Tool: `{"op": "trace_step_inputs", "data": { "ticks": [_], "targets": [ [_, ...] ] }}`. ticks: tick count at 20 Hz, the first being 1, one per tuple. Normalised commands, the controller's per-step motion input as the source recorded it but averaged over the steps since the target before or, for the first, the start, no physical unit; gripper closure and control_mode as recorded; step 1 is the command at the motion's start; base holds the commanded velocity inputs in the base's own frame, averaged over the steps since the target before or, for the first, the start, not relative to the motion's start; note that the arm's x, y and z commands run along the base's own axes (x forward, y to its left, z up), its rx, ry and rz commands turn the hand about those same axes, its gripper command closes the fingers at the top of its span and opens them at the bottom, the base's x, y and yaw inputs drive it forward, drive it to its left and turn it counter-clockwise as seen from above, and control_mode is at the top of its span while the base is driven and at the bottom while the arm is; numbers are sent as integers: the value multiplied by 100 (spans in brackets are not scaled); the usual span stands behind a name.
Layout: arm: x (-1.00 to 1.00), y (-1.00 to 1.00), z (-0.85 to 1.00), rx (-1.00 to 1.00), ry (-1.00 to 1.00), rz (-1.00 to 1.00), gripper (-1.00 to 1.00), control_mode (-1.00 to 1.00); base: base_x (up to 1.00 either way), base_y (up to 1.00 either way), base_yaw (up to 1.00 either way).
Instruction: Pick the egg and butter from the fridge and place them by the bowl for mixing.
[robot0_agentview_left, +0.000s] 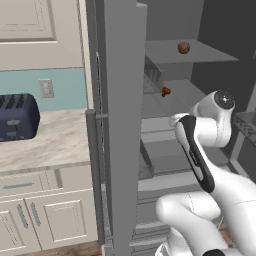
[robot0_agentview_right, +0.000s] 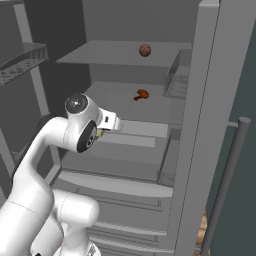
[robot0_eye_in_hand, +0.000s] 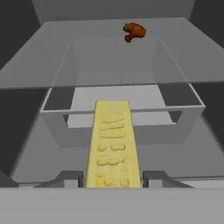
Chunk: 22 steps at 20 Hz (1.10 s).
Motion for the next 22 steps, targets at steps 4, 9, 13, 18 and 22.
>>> {"op": "trace_step_inputs", "data": {
  "ticks": [4,9,13,18,22],
  "targets": [
    [-26,0,13,-1,0,0,100,-100,0,0,0],
    [-2,0,3,-3,0,0,100,-100,0,0,0],
    [0,0,0,0,0,0,100,-100,0,0,0],
    [0,0,0,0,0,0,100,-100,0,0,0],
    [0,0,0,0,0,0,100,100,0,0,0]
  ]
}}
